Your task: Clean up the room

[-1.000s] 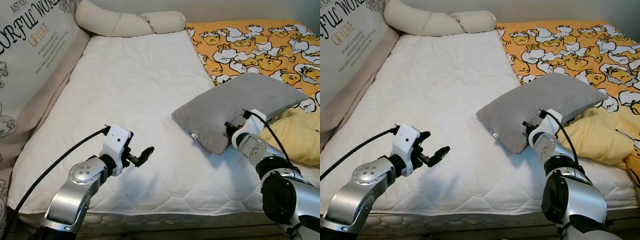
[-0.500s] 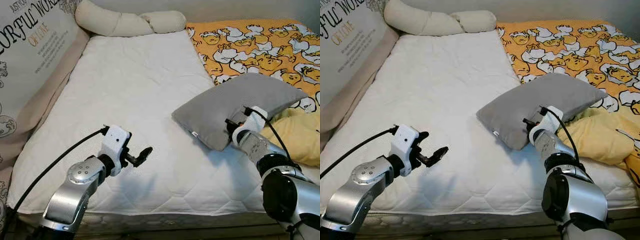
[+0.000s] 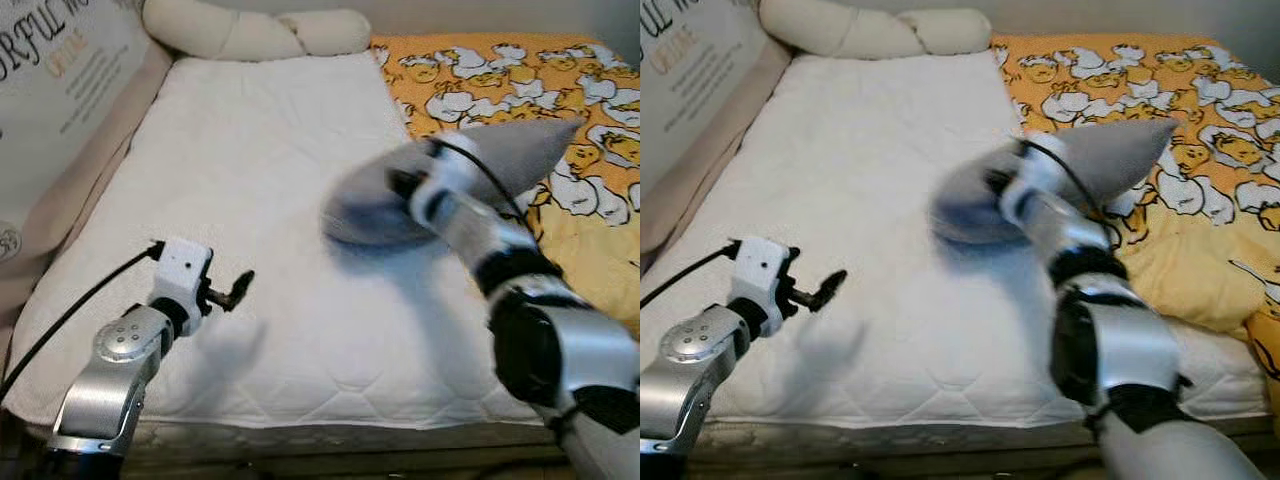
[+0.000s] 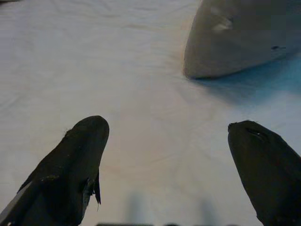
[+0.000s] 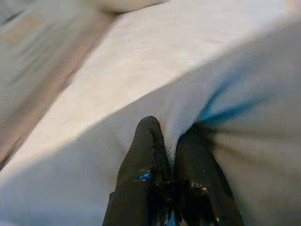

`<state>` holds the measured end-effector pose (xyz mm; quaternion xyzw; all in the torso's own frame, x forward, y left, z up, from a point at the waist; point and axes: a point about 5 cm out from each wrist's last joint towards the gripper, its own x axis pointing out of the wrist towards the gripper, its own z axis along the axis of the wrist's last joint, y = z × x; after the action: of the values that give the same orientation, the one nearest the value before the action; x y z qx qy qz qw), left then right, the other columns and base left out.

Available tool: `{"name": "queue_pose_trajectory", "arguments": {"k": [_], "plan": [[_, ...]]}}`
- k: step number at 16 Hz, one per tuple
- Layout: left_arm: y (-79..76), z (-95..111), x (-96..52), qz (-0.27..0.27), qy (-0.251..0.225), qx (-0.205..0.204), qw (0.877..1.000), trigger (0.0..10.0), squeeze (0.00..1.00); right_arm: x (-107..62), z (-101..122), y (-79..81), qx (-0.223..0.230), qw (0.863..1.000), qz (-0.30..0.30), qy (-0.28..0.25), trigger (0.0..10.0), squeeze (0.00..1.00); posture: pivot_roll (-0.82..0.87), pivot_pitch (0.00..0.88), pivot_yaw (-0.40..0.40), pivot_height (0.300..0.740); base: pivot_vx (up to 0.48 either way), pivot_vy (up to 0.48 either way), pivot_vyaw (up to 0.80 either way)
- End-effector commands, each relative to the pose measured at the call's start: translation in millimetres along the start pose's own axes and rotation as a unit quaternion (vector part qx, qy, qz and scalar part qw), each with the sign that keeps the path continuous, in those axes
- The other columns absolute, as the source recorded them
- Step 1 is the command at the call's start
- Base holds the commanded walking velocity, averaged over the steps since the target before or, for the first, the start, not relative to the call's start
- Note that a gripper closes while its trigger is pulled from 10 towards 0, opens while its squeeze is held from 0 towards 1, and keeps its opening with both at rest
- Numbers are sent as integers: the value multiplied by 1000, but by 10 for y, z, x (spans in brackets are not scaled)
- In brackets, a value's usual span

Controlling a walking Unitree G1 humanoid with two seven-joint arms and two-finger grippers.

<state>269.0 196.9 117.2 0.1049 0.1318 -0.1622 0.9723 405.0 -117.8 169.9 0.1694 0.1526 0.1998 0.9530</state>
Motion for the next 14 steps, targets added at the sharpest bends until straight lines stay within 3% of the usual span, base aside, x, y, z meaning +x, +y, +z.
{"name": "queue_pose_trajectory", "arguments": {"k": [1, 4, 6, 8, 9, 10, 12, 13, 14], "plan": [[59, 14, 4, 18, -4, 3, 1000, 10000, 0, 27, 168, 183, -29, 998, 63, -10, 0, 0, -32, 0, -23, 740, 0, 0, 0], [148, 23, -31, 47, -11, 2, 999, 10000, 0, -39, 324, 286, -44, 988, 147, -13, 0, 0, -29, 0, -20, 740, 0, 0, 0], [234, 19, -73, 70, -14, 2, 997, 10000, 0, -181, 366, 225, -70, 979, 192, -8, 0, 0, -33, 0, -14, 740, 0, 0, 0], [331, 11, -128, 95, -16, 2, 995, 10000, 0, -414, 372, 180, -56, 966, 251, -12, 0, 0, -41, 0, -5, 740, 0, 0, 0], [400, -1, -153, 113, -15, 0, 993, 10000, 0, -576, 345, 225, -43, 950, 307, -22, 0, 0, -48, 0, 1, 740, 0, 0, 0], [456, 3, -165, 126, -15, -1, 992, 10000, 0, -792, 141, 240, -58, 930, 363, 4, 0, 0, -46, 0, -2, 740, 0, 0, 0], [461, 21, -146, 121, -16, 3, 992, 10000, 0, -866, -198, 89, -93, 941, 319, 70, 0, 0, -54, 0, 5, 740, 0, 0, 0], [432, 20, -119, 112, -14, 5, 994, 10000, 0, -845, -290, -3, -97, 955, 267, 82, 1961, 0, -61, 0, 13, 740, 0, 0, 0], [417, 19, -105, 108, -14, 5, 994, 10000, 0, -850, -320, -27, -98, 960, 247, 86, 9608, 0, -62, 0, 15, 740, 0, 0, 0]]}}
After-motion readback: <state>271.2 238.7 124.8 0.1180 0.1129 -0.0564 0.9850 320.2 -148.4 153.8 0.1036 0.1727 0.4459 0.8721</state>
